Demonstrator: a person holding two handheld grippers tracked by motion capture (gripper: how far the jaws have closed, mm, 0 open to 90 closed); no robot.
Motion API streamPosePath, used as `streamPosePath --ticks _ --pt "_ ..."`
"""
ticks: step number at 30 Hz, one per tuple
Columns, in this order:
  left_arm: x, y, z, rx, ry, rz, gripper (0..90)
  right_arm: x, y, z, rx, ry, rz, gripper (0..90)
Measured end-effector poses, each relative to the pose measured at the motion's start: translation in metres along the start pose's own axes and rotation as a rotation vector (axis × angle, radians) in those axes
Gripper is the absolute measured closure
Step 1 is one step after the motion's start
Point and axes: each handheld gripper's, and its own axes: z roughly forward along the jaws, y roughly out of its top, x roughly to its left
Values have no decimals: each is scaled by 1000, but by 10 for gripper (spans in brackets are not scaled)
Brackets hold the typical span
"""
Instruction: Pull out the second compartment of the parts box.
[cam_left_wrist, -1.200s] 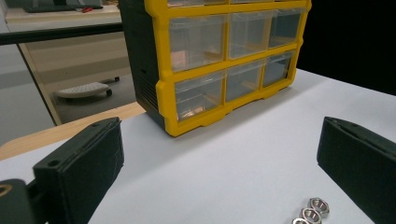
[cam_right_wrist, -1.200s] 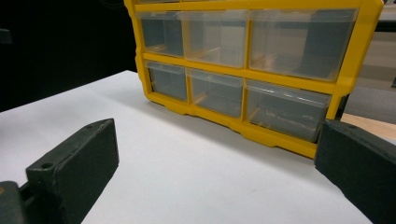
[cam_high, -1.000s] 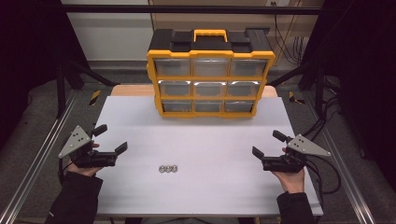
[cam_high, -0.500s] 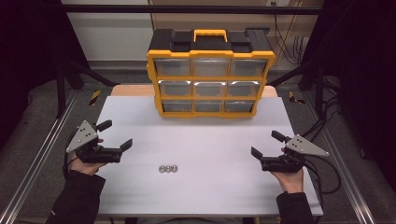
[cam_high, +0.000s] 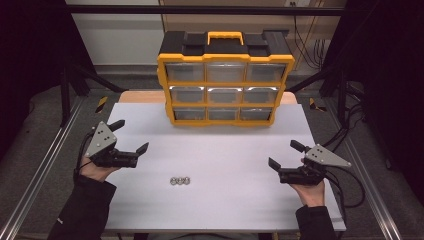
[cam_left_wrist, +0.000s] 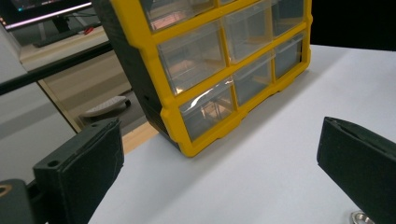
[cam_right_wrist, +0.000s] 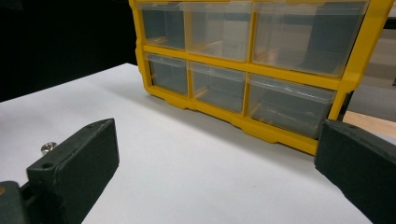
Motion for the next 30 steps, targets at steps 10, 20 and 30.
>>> streamPosePath --ticks 10,20,30 --pt "-6 24 24 3 -2 113 0 0 0 0 4 -3 -2 4" --pt "-11 49 43 -11 2 227 0 0 0 0 2 0 -3 4" --pt "-14 64 57 -31 16 310 0 0 0 0 3 0 -4 4"
